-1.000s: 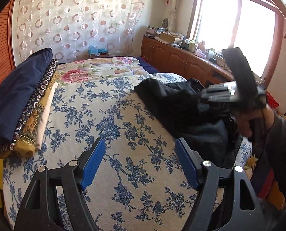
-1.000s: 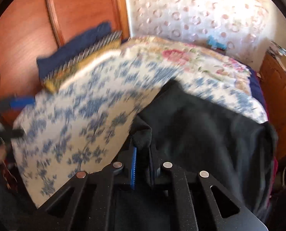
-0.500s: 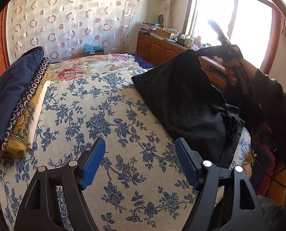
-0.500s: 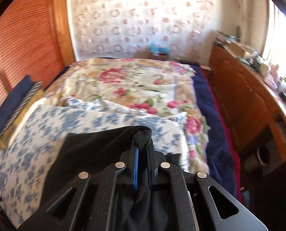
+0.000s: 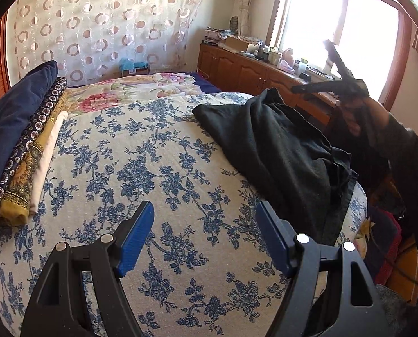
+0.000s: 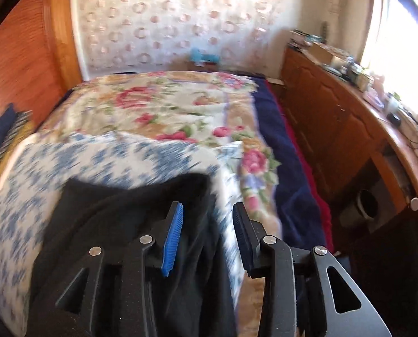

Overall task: Fold small clothes
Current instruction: 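Fold the held side over the shirt body with the right tool, then open the right tool to release the folded side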

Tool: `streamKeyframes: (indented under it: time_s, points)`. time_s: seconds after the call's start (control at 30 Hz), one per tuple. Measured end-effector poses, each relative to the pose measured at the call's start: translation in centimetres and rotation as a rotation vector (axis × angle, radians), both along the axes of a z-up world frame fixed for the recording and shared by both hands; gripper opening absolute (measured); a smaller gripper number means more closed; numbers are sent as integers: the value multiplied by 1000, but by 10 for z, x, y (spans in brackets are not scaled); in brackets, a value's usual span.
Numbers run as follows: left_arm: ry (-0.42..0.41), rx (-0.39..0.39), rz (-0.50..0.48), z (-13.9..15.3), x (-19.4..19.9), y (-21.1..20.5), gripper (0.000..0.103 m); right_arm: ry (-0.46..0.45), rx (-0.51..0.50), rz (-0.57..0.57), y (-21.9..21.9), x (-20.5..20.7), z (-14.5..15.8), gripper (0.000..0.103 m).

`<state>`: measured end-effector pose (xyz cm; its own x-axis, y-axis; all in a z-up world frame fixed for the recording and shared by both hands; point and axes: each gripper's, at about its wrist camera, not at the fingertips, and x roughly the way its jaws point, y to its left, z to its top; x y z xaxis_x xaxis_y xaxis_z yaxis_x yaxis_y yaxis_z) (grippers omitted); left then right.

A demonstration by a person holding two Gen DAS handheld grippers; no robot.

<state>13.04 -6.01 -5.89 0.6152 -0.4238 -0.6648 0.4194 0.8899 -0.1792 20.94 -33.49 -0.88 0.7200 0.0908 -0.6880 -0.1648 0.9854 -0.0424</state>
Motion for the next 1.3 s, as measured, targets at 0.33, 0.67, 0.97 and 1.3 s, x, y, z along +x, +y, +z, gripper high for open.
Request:
streamKeyframes:
  time_s: [0.33,0.67,0.97,1.3]
  points:
    - [23,-1,-38,-9,5,-33,76,71,64,160,18,-117,-61,38]
    - [49,38,-100,-16,2,-61,76,-33,112,166,-22,-174,-43,9]
    - [69,46,-153,-22,-1,-85,76,-51,97,55,-57,-213,-62,9]
    - [64,57,-174,-22,-7,-99,76,-50,120,35,-55,-210,-60,9]
